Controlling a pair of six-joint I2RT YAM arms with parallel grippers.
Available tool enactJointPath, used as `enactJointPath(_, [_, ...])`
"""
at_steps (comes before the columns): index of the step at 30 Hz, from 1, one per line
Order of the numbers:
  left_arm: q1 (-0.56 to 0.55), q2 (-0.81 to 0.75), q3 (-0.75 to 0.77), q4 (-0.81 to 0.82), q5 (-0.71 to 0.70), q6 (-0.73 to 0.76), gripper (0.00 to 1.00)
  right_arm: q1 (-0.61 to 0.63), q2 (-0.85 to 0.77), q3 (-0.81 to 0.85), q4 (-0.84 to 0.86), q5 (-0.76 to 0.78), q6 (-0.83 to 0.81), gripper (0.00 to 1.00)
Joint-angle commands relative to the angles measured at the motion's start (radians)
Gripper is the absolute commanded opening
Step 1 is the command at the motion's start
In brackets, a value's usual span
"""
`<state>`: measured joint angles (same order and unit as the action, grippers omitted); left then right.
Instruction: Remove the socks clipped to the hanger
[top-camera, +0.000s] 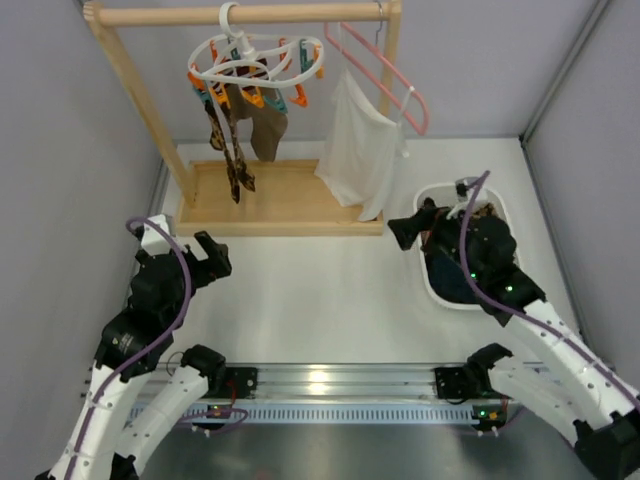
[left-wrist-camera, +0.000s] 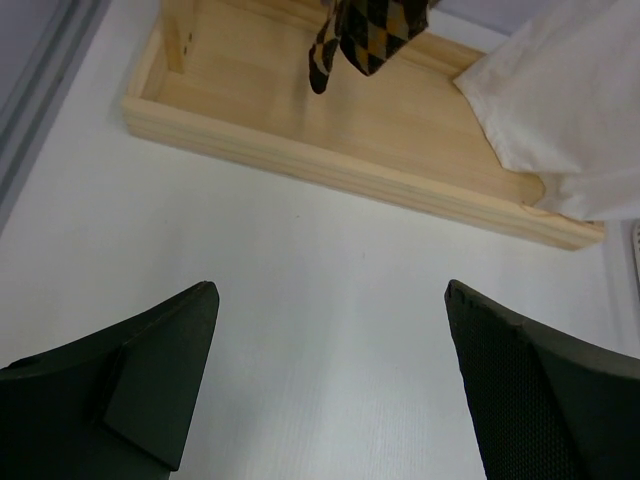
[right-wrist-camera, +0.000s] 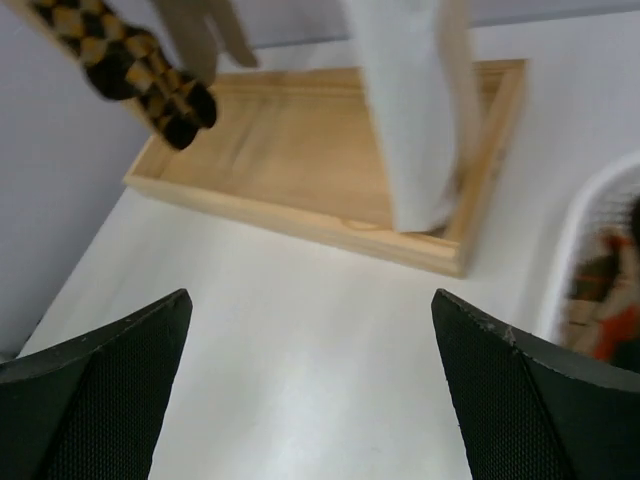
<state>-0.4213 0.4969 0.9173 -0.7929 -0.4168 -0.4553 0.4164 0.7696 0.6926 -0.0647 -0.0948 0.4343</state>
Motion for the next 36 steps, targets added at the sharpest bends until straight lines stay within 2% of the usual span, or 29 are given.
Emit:
enactJointPath(1, [0.015,-0.07,-0.012,0.021,-0.129,-0.04,0.98,0.258,0.133,0.034,0.215,0.204,-0.006,0.99])
enactJointPath(3, [0.03,-0.098,-0.017,0.024,-0.131,-0.054,0.98,0.451,0.222,0.115,0.281,0.295,-0.061,0.99])
enactJointPath(5, [0.048,-0.127,-0.021,0.023,-0.135,-0.06,0.98,0.557,0.389,0.201,0.305,0.371,-0.1,1.0])
enactJointPath(6, [0.053,-0.132,-0.023,0.024,-0.137,-0.062,0.98,0.579,0.448,0.297,0.309,0.395,-0.127,0.99])
enactJointPath(7, [0.058,-0.138,-0.024,0.021,-0.137,-0.062,0.98,0.591,0.564,0.345,0.312,0.403,-0.137,0.99])
enactJointPath(11, [0.065,-0.135,-0.031,0.023,-0.114,-0.06,0.98,0.61,0.833,0.602,0.318,0.4,-0.18,0.99])
enactJointPath(13, [0.064,-0.133,-0.032,0.023,-0.109,-0.056,0.98,0.61,0.974,0.766,0.301,0.36,-0.213,0.94])
enactJointPath(14, [0.064,-0.133,-0.032,0.021,-0.102,-0.056,0.98,0.61,1.023,0.83,0.278,0.354,-0.223,0.88])
enactJointPath(15, [0.064,-0.133,-0.032,0.023,-0.1,-0.056,0.98,0.608,1.074,0.976,0.207,0.38,-0.227,0.86])
enactJointPath(17, [0.064,-0.133,-0.032,0.023,-0.094,-0.054,0.98,0.608,1.226,1.131,0.129,0.406,-0.239,0.81])
enactJointPath(18, [0.064,-0.135,-0.032,0.023,-0.093,-0.052,0.98,0.61,1.272,1.263,0.105,0.423,-0.264,0.78])
enactJointPath(20, [0.064,-0.135,-0.032,0.023,-0.088,-0.051,0.98,0.605,1.388,1.4,0.074,0.46,-0.296,0.7])
enactJointPath(25, [0.064,-0.141,-0.034,0.023,-0.082,-0.049,0.98,0.584,1.508,1.492,0.118,0.55,-0.309,0.51])
enactJointPath(30, [0.065,-0.138,-0.032,0.023,-0.076,-0.049,0.98,0.559,1.539,1.501,0.206,0.494,-0.322,0.31])
enactJointPath(33, [0.064,-0.141,-0.031,0.024,-0.071,-0.048,0.98,0.555,1.559,1.504,0.236,0.478,-0.365,0.26])
enactJointPath(34, [0.064,-0.143,-0.029,0.023,-0.071,-0.046,0.98,0.553,1.554,1.496,0.246,0.478,-0.376,0.21])
enactJointPath(35, [0.064,-0.147,-0.028,0.024,-0.071,-0.045,0.98,0.553,1.548,1.471,0.258,0.481,-0.388,0.11])
enactJointPath(36, [0.064,-0.15,-0.025,0.023,-0.073,-0.043,0.98,0.553,1.539,1.448,0.294,0.486,-0.393,0.08])
